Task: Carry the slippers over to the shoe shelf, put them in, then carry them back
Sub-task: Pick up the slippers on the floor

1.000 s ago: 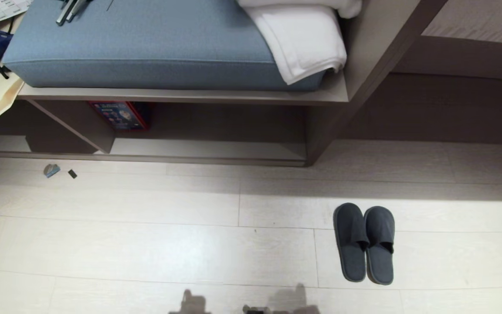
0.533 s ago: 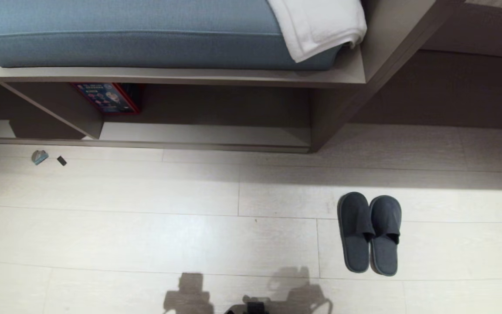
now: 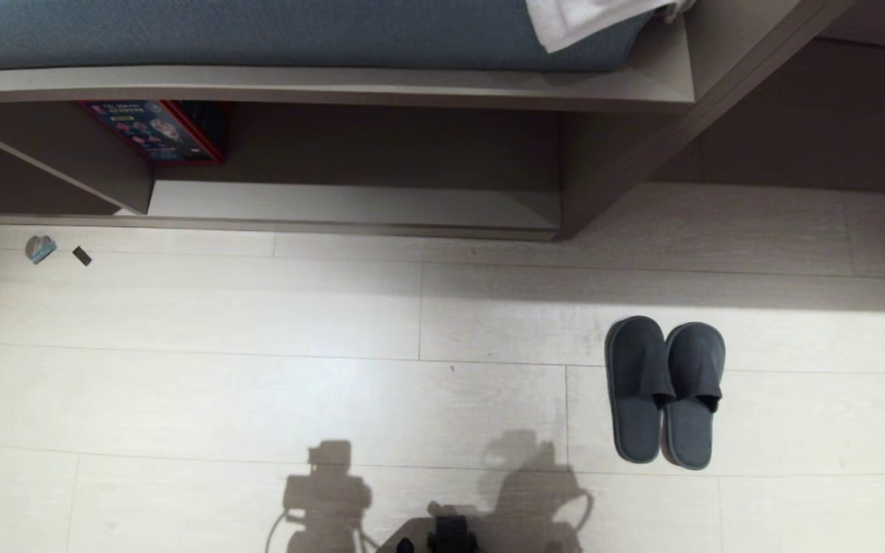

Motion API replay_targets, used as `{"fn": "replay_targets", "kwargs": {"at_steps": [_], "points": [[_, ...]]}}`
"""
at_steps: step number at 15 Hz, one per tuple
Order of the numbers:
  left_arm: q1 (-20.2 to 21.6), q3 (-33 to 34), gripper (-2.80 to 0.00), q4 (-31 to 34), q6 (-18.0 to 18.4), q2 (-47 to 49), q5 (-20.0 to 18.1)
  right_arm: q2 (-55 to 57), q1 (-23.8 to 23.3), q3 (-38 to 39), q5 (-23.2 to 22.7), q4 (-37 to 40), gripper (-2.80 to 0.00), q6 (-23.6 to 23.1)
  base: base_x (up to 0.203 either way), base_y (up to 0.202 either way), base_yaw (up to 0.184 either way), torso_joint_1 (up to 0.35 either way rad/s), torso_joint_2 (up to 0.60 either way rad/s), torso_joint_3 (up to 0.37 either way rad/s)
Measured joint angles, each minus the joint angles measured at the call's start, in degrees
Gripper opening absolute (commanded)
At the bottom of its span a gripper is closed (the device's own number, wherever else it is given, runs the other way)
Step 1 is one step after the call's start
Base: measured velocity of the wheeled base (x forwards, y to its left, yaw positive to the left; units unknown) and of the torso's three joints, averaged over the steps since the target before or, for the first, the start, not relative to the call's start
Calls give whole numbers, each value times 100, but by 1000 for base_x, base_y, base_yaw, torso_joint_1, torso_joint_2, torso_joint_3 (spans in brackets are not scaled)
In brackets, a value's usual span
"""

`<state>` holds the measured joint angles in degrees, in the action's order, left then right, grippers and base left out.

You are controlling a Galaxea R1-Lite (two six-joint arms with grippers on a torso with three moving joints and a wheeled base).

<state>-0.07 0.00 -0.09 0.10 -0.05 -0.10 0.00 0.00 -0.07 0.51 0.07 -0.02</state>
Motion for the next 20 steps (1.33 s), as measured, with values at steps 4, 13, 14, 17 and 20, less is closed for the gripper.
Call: {"fn": "replay_targets", "kwargs": {"at_steps": [4, 13, 14, 17, 20], "points": [[-4, 0, -280, 0, -3, 0, 0, 0, 0, 5, 1, 0, -280, 2, 0, 0, 0, 3, 3, -199], [-4, 0, -280, 0, 0, 0, 1, 0, 0, 2, 3, 0, -280, 5, 0, 0, 0, 4, 3, -196], [-4, 0, -280, 0, 0, 0, 1, 0, 0, 2, 0, 0, -280, 7, 0, 0, 0, -4, -1, -199], [0, 0, -280, 0, -3, 0, 2, 0, 0, 7, 1, -2, -280, 12, 0, 0, 0, 5, 0, -200], [-2, 0, -280, 0, -8, 0, 2, 0, 0, 7, 6, -1, -280, 17, 0, 0, 0, 3, 0, -202]]}}
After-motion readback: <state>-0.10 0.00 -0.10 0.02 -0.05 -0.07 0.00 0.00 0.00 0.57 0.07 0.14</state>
